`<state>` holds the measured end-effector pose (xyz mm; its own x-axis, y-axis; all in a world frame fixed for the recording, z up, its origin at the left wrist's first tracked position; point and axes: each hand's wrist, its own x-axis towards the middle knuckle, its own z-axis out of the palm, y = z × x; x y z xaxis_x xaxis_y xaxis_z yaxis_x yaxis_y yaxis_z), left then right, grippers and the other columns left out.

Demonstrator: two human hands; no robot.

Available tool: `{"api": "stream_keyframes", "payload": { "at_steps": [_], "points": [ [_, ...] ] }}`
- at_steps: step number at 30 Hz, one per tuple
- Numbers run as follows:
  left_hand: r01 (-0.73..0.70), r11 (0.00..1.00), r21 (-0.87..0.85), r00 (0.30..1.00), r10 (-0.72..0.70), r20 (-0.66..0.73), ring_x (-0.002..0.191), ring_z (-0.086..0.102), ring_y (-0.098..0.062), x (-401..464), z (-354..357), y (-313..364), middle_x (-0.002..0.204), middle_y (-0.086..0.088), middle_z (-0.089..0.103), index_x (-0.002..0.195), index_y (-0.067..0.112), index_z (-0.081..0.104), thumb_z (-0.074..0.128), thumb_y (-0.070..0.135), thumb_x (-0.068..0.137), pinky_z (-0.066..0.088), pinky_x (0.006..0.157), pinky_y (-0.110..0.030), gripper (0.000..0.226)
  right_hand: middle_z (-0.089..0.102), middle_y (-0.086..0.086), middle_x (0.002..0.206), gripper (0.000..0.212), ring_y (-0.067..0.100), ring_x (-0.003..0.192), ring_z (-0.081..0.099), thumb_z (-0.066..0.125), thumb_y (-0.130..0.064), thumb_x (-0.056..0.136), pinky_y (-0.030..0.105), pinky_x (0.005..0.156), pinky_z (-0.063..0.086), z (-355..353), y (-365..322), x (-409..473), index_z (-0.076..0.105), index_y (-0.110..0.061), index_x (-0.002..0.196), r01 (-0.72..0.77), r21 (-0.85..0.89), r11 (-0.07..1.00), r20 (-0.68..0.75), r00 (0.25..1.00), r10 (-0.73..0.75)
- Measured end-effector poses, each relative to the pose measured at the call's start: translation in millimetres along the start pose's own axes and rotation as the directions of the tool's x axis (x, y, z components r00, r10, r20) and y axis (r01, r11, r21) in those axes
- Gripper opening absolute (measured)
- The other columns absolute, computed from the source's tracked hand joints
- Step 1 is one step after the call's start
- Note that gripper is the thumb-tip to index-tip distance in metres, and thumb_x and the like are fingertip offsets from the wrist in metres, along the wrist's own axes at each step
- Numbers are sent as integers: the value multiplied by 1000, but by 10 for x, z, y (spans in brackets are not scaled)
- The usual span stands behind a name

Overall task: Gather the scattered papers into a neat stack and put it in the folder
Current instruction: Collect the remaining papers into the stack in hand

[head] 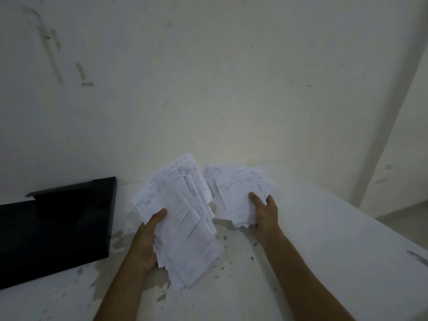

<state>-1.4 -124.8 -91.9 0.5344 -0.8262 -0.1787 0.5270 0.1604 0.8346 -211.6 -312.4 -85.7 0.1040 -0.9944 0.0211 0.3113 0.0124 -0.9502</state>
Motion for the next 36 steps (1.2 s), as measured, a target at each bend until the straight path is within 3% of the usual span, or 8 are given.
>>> {"api": "stream_keyframes", "payload": {
  "at_steps": [8,14,19,22,25,28,31,36],
  "points": [
    [-29,999,-14,999,29,-18,115,63,-32,-4,50,4,125,-13,68,131,11,59,66,26,88,48,100,-46,47,68,1,130,51,26,117,67,72,-27,88,54,100,52,230,67,-350,56,-19,136,-49,49,998,378,925,27],
    [25,998,-63,998,-21,63,112,64,-31,-53,152,-13,120,-13,70,122,11,64,55,24,97,50,97,-45,30,71,-2,126,34,17,116,68,55,-23,102,35,94,57,379,64,-534,55,-28,135,-112,51,992,519,852,69],
    [6,995,-103,999,-2,38,121,59,-34,-59,174,1,129,-16,64,134,12,58,65,25,87,44,105,-50,49,71,1,126,42,22,116,68,54,-41,100,42,97,54,361,-2,-563,56,-22,138,-119,-114,986,549,820,163],
    [-32,994,-104,999,34,22,121,59,-34,-41,178,2,130,-15,64,134,14,58,71,25,81,43,106,-52,56,72,0,124,42,21,113,69,54,-46,99,39,91,56,341,-46,-570,58,-25,135,-64,-145,987,531,837,132],
    [-37,996,-85,999,40,35,120,60,-35,-48,165,19,129,-15,65,134,13,58,69,21,83,43,107,-52,53,70,-6,124,44,16,114,67,49,-53,97,41,103,51,322,-139,-601,58,-30,134,36,-173,984,548,834,66],
    [-45,998,-34,998,46,50,116,62,-33,-64,170,38,124,-14,68,131,12,60,64,15,90,47,103,-48,41,68,-19,114,25,4,113,63,47,-49,100,32,105,46,306,-212,-617,63,-40,115,135,-177,975,481,876,-34],
    [-91,996,24,995,90,52,115,63,-33,-68,194,38,125,-13,67,131,11,60,62,11,92,47,103,-48,40,65,-14,129,48,2,120,60,52,-61,92,36,107,47,303,-209,-604,60,-33,130,222,-200,954,471,876,-106],
    [-42,998,56,997,38,65,116,62,-33,-103,224,41,124,-13,68,130,11,60,62,15,91,46,104,-49,39,64,-16,124,47,-3,109,63,53,-56,93,17,92,49,329,-215,-652,55,-28,130,299,-253,920,513,848,-134]
  ]
}}
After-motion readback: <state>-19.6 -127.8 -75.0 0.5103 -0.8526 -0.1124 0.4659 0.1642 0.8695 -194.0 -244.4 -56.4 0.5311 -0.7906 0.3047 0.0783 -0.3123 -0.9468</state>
